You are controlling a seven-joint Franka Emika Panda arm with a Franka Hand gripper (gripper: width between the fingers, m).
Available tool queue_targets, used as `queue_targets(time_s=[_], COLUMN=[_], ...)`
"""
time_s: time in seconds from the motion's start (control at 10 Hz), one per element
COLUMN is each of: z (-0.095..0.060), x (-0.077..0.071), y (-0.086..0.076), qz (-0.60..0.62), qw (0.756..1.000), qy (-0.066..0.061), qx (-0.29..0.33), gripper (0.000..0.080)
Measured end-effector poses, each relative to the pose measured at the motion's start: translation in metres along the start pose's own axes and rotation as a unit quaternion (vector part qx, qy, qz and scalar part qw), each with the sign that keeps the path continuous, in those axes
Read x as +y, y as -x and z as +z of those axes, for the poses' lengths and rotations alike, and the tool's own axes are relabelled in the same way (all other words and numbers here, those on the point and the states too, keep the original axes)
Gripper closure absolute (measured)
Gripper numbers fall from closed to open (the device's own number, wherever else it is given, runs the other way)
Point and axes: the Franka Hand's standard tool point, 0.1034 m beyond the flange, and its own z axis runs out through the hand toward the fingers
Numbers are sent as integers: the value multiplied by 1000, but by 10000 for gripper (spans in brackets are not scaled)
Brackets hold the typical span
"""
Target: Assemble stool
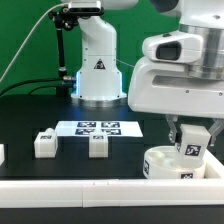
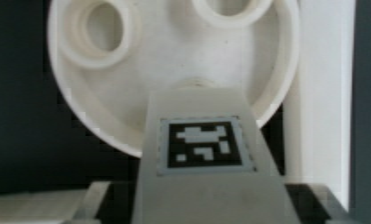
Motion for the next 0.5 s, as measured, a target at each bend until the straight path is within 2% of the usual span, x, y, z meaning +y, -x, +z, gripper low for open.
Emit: queue_targets(time_s=[0.1,0.2,0.3,0.5], z=[2,2,2,1], x=[-1,0,-3,-15], y=[1,-1,-2,3], qz=[75,152,215,251], qw=[997,987,975,966], qy=[-16,-48,-63,-67], qx=[7,7,-1,-5], gripper=[463,463,463,463])
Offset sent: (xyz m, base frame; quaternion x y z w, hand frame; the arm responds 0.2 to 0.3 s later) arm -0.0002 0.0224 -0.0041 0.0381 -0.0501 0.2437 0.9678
